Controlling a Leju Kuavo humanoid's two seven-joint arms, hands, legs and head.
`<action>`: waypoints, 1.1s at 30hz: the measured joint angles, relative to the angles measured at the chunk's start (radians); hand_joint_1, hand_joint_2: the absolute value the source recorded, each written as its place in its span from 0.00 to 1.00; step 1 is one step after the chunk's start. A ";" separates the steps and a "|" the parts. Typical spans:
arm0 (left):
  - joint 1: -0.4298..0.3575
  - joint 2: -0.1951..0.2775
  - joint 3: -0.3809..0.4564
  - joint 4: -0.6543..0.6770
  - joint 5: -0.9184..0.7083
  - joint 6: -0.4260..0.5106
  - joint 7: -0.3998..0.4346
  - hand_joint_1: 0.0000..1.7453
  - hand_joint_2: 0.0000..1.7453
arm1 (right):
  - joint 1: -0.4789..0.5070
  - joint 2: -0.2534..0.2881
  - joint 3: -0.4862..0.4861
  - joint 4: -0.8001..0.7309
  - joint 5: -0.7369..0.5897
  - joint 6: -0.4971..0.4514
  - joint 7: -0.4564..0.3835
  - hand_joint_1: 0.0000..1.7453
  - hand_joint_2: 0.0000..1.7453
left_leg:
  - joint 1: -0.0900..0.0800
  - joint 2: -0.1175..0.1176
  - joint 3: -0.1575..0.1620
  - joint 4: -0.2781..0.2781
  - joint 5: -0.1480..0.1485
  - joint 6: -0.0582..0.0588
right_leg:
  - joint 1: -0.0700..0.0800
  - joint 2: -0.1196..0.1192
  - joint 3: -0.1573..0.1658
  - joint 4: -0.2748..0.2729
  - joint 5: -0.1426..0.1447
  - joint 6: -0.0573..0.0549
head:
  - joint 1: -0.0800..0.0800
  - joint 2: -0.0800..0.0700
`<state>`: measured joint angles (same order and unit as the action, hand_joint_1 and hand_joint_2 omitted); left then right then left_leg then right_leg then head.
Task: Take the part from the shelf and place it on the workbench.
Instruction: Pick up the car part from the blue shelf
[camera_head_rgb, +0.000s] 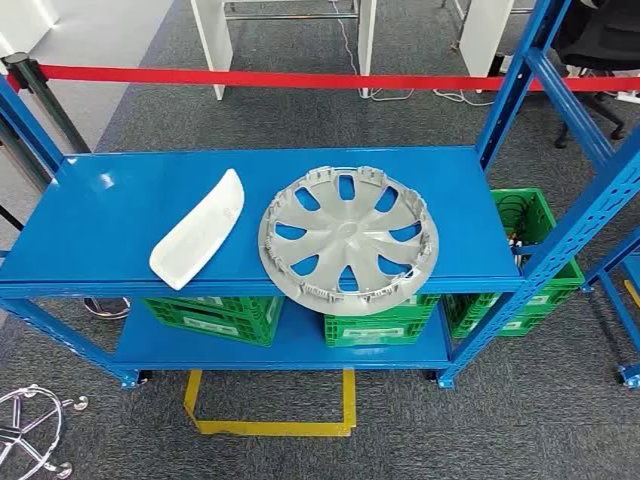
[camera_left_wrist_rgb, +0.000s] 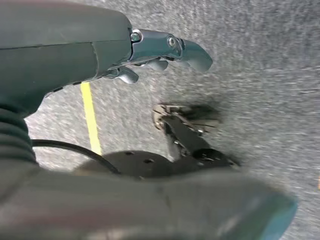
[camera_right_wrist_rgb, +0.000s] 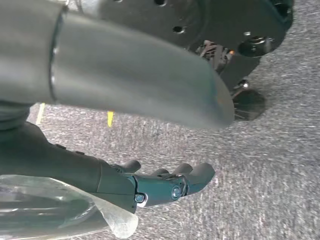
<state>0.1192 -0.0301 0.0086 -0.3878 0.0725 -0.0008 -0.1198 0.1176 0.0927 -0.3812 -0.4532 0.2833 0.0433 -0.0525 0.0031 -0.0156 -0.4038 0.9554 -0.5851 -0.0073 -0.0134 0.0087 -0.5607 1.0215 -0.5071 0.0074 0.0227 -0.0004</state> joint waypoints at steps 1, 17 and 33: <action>-0.001 -0.001 0.001 0.001 0.003 -0.001 -0.005 0.00 0.00 | -0.001 0.004 -0.016 -0.002 0.012 0.001 -0.002 0.00 0.00 | 0.000 0.000 0.000 0.000 0.000 0.000 | 0.000 0.000 0.000 0.000 0.000 0.000 | 0.000 0.000; -0.035 -0.039 0.054 0.015 0.148 -0.184 -0.146 0.00 0.00 | -0.031 0.096 -0.407 -0.052 0.323 0.076 -0.055 0.00 0.00 | 0.000 0.000 0.000 0.000 0.000 0.000 | 0.000 0.000 0.000 0.000 0.000 0.000 | 0.000 0.000; -0.075 -0.077 0.164 -0.038 0.307 -0.422 -0.286 0.00 0.00 | -0.064 0.182 -0.805 -0.100 0.593 0.156 -0.120 0.00 0.00 | 0.000 0.000 0.000 0.000 0.000 0.000 | 0.000 0.000 0.000 0.000 0.000 0.000 | 0.000 0.000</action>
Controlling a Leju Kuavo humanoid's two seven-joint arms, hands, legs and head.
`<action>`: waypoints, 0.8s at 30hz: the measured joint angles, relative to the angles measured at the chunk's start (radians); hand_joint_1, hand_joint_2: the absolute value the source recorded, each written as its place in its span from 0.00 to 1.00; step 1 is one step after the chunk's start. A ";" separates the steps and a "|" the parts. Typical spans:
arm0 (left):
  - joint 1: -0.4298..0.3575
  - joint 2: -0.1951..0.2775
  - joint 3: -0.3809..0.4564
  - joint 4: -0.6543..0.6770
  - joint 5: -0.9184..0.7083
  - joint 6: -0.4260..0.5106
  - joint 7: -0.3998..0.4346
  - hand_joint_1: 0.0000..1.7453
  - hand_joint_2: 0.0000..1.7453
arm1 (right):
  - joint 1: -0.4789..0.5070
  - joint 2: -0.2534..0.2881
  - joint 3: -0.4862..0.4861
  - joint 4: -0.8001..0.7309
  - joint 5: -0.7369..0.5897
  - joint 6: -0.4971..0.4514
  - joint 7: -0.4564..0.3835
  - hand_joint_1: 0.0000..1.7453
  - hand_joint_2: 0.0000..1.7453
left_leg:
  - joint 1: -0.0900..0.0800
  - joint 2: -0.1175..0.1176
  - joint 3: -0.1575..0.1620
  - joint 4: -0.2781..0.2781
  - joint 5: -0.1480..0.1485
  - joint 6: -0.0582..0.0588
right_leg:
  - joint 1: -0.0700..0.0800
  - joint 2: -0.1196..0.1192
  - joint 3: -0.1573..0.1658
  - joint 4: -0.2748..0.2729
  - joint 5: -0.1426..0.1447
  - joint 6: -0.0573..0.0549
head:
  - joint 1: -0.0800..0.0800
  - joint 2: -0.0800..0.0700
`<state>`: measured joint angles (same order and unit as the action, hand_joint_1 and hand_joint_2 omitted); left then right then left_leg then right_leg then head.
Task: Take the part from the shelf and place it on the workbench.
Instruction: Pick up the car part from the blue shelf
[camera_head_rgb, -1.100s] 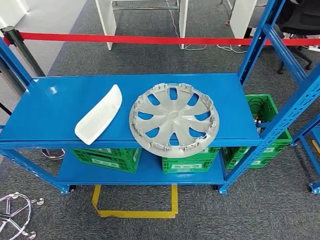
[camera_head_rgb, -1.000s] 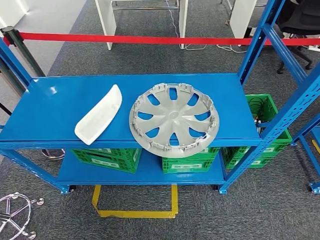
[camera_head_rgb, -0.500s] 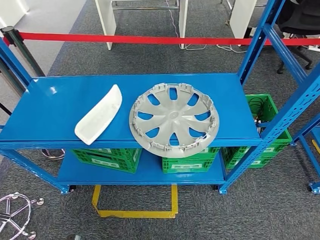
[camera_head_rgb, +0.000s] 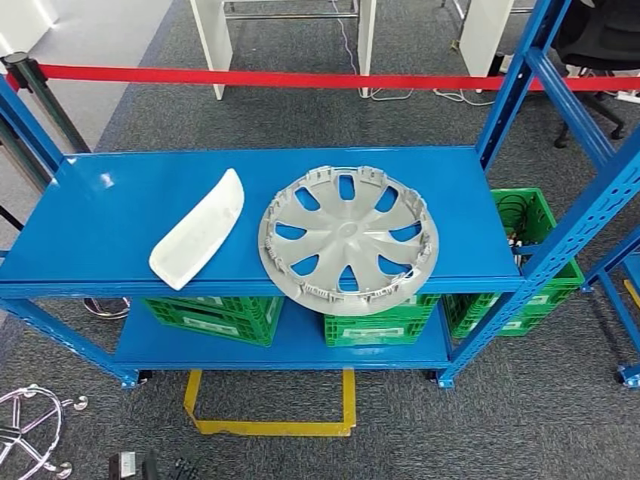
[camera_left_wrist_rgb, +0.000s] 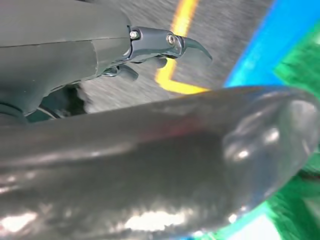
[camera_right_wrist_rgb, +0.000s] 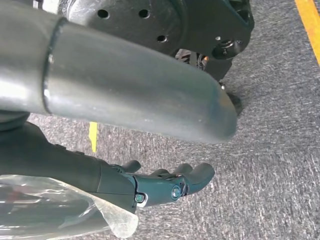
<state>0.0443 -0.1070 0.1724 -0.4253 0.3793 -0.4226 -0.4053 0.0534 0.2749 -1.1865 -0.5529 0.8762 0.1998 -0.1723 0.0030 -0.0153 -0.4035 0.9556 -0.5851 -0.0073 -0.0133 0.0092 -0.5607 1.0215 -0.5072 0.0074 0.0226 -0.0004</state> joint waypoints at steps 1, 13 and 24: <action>0.002 -0.003 0.007 -0.021 0.009 -0.016 -0.002 0.00 0.00 | -0.002 0.003 -0.018 -0.003 0.013 0.004 -0.004 0.00 0.00 | 0.000 0.000 0.000 0.000 0.000 0.000 | 0.000 0.000 0.000 0.000 0.000 0.000 | 0.000 0.000; 0.053 -0.046 0.076 -0.398 0.051 -0.092 0.001 0.00 0.00 | -0.018 0.031 -0.177 -0.031 0.141 0.039 -0.041 0.00 0.00 | 0.000 0.000 0.000 0.000 0.000 0.000 | 0.000 0.000 0.000 0.000 0.000 0.000 | 0.000 0.000; 0.117 -0.060 0.104 -0.792 -0.029 0.016 -0.026 0.00 0.00 | -0.027 0.047 -0.263 -0.040 0.207 0.041 -0.058 0.00 0.00 | 0.000 0.000 0.000 0.000 0.000 0.000 | 0.000 0.000 0.000 0.000 0.000 0.000 | 0.000 0.000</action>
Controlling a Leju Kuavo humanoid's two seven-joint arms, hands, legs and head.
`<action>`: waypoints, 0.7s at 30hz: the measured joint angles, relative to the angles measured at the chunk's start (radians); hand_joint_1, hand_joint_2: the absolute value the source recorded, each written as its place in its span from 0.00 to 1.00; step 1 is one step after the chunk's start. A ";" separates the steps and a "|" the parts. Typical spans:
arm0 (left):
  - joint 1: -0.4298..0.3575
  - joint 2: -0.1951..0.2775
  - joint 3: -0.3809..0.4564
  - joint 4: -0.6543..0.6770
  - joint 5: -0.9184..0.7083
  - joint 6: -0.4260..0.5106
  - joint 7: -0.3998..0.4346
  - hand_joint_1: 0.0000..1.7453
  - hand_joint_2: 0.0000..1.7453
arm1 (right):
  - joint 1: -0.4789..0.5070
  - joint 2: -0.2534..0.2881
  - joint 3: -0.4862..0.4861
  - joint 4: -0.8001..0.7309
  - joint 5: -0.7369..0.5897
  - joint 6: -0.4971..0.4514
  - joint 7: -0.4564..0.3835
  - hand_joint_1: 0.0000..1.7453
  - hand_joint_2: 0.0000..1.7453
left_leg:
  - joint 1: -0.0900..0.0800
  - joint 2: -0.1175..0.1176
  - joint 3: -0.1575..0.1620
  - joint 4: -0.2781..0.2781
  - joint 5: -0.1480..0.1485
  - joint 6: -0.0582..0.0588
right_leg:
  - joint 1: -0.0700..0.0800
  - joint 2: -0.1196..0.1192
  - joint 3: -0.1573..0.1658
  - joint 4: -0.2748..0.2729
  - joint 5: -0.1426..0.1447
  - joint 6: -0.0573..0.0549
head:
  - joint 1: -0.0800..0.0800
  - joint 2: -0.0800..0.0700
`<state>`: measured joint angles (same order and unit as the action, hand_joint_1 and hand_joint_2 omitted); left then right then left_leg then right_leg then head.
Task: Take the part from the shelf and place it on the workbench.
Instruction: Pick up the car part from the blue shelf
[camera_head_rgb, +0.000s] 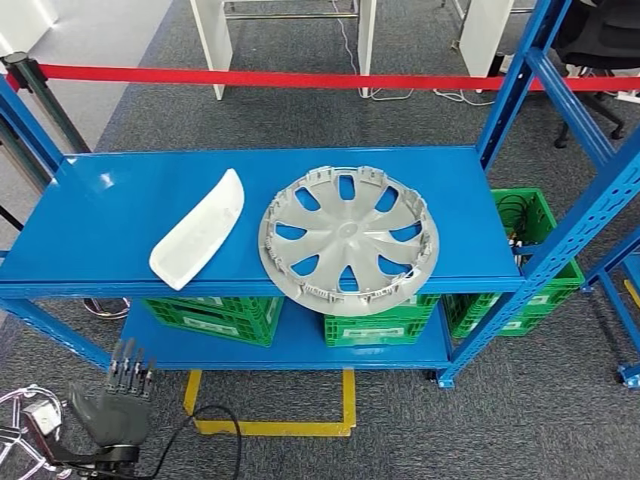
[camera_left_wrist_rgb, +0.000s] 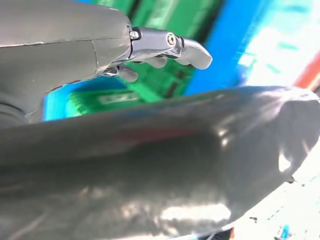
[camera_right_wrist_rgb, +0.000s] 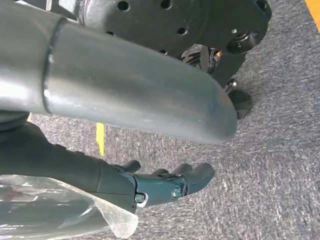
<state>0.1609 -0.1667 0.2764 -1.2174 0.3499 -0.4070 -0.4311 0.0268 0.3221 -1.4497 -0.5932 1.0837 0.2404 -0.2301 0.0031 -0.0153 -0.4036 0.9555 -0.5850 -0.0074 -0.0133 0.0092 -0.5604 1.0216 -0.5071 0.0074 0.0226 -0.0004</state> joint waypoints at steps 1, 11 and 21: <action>0.005 0.000 0.001 -0.033 -0.013 0.013 -0.005 0.00 0.00 | -0.001 0.002 -0.007 0.000 0.004 -0.002 -0.002 0.00 0.00 | 0.000 0.000 0.000 0.000 0.000 0.000 | 0.000 0.000 0.000 0.000 0.000 0.000 | 0.000 0.000; 0.045 0.019 -0.002 -0.275 -0.203 0.178 -0.050 0.00 0.00 | -0.009 0.014 -0.049 0.000 0.029 -0.032 -0.018 0.00 0.00 | 0.000 0.000 0.000 0.000 0.000 0.000 | 0.000 0.000 0.000 0.000 0.000 0.000 | 0.000 0.000; 0.083 0.073 -0.071 -0.446 -0.500 0.413 -0.054 0.00 0.00 | -0.012 0.021 -0.070 0.001 0.042 -0.046 -0.028 0.00 0.00 | 0.000 0.000 0.000 0.000 0.000 0.000 | 0.000 0.000 0.000 0.000 0.000 0.000 | 0.000 0.000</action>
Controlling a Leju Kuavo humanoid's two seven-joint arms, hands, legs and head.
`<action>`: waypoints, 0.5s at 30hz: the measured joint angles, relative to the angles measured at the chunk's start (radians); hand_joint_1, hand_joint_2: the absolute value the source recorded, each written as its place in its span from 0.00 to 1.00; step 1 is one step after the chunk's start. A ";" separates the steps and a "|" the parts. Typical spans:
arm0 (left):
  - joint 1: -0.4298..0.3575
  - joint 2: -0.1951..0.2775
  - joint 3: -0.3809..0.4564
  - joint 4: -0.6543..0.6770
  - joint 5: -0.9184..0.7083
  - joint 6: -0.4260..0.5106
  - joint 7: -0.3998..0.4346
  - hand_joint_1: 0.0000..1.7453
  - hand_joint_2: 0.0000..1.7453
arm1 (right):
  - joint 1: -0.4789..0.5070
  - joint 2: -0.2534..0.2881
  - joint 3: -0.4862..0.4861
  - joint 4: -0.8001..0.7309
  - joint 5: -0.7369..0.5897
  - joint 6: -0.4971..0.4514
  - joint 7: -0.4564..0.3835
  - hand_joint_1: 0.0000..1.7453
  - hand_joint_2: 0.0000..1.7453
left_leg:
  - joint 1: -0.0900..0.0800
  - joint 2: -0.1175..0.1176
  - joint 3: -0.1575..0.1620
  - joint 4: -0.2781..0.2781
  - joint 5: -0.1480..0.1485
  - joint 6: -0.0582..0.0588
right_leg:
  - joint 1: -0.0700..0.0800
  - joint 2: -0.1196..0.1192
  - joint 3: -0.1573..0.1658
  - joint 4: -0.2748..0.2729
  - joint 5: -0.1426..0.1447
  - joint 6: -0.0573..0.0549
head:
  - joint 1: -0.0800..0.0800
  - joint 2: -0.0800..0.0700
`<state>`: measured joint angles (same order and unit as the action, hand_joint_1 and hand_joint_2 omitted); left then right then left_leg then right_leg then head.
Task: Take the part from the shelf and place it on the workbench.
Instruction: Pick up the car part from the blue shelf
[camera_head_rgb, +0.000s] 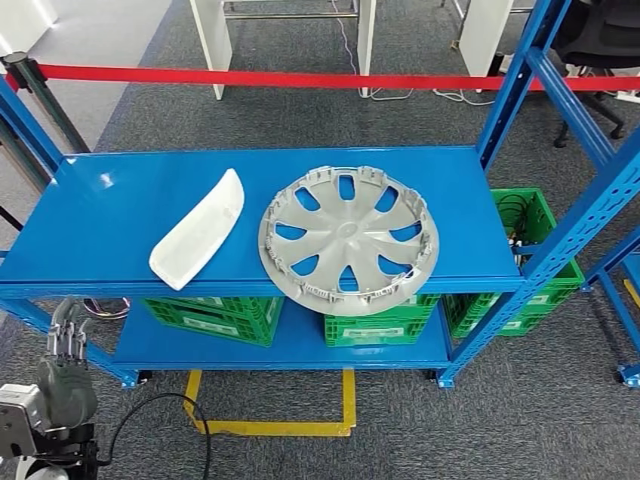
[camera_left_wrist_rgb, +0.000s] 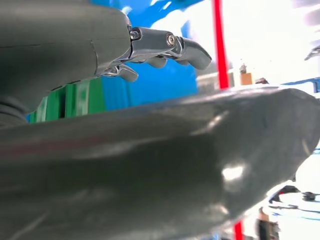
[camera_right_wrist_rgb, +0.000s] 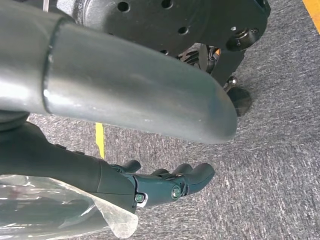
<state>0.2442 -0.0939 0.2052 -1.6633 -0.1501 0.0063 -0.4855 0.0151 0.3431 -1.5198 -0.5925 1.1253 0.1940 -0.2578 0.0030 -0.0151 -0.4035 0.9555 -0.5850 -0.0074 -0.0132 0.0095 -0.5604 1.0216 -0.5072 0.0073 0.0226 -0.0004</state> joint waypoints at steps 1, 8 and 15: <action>0.003 0.007 -0.009 -0.016 -0.031 0.024 0.000 0.00 0.00 | 0.000 0.001 -0.002 0.000 0.002 -0.001 -0.001 0.00 0.00 | 0.000 0.000 0.000 0.000 0.000 0.000 | 0.000 0.000 0.000 0.000 0.000 0.000 | 0.000 0.000; 0.028 0.051 -0.068 -0.116 -0.224 0.176 0.002 0.00 0.50 | -0.002 0.005 -0.011 0.001 0.008 -0.010 -0.004 0.00 0.00 | 0.000 0.000 0.000 0.000 0.000 0.000 | 0.000 0.000 0.000 0.000 0.000 0.000 | 0.000 0.000; 0.034 0.105 -0.132 -0.169 -0.439 0.320 0.048 0.00 1.00 | -0.006 0.007 -0.022 0.001 0.021 -0.011 -0.006 0.00 0.00 | 0.000 0.000 0.000 0.000 0.000 0.000 | 0.000 0.000 0.000 0.000 0.000 0.000 | 0.000 0.000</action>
<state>0.2781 0.0113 0.0729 -1.8320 -0.5889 0.3268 -0.4372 0.0087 0.3497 -1.5414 -0.5913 1.1463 0.1828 -0.2642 0.0030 -0.0149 -0.4033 0.9556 -0.5850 -0.0074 -0.0132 0.0098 -0.5604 1.0216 -0.5072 0.0073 0.0227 -0.0004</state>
